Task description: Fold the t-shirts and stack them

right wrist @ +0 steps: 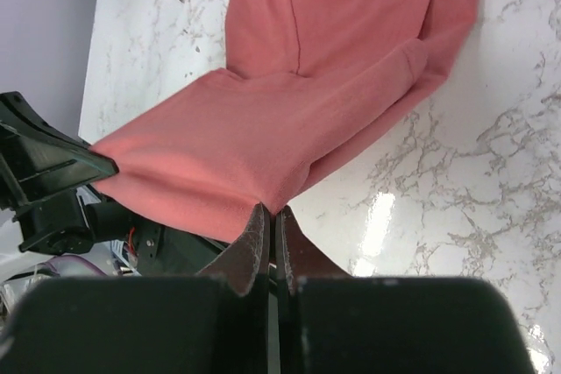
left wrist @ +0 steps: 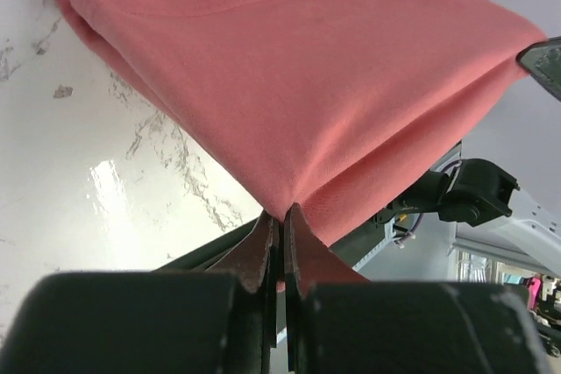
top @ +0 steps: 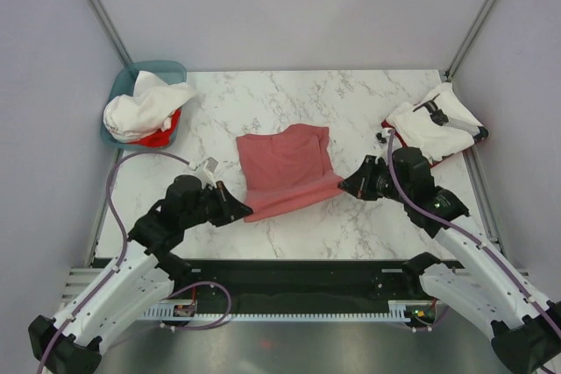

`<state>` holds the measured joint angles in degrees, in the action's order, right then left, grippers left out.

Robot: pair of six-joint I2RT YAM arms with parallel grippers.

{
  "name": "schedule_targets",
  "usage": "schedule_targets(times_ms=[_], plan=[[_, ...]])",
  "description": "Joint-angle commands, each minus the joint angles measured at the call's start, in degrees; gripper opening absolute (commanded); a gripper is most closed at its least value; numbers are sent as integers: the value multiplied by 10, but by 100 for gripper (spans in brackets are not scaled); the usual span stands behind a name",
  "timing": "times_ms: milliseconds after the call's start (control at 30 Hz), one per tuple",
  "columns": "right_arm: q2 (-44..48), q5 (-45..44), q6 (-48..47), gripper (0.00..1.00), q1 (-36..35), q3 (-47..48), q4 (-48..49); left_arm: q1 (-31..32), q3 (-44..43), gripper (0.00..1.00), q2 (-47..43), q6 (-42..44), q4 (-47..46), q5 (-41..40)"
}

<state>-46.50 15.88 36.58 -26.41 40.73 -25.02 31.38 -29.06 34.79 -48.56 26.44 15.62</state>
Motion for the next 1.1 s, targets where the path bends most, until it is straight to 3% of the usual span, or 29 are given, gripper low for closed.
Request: schedule_targets(times_ms=[0, 200, 467, 767, 1067], plan=[[12, -26, -10, 0, 2, 43, -28, 0, -25, 2, -29, -29, 56, 10], [47, -18, -9, 0, 2, 52, -58, 0, -28, 2, -96, -42, 107, 12], [47, -17, -6, 0, 2, 59, -65, 1, -45, 2, -101, -47, 125, 15], [-38, -85, -22, 0, 2, 121, -43, -1, -114, 3, 19, -42, 127, -29], [-189, -104, -37, 0, 3, 188, 13, -30, -174, 4, 155, -20, 115, -52]])
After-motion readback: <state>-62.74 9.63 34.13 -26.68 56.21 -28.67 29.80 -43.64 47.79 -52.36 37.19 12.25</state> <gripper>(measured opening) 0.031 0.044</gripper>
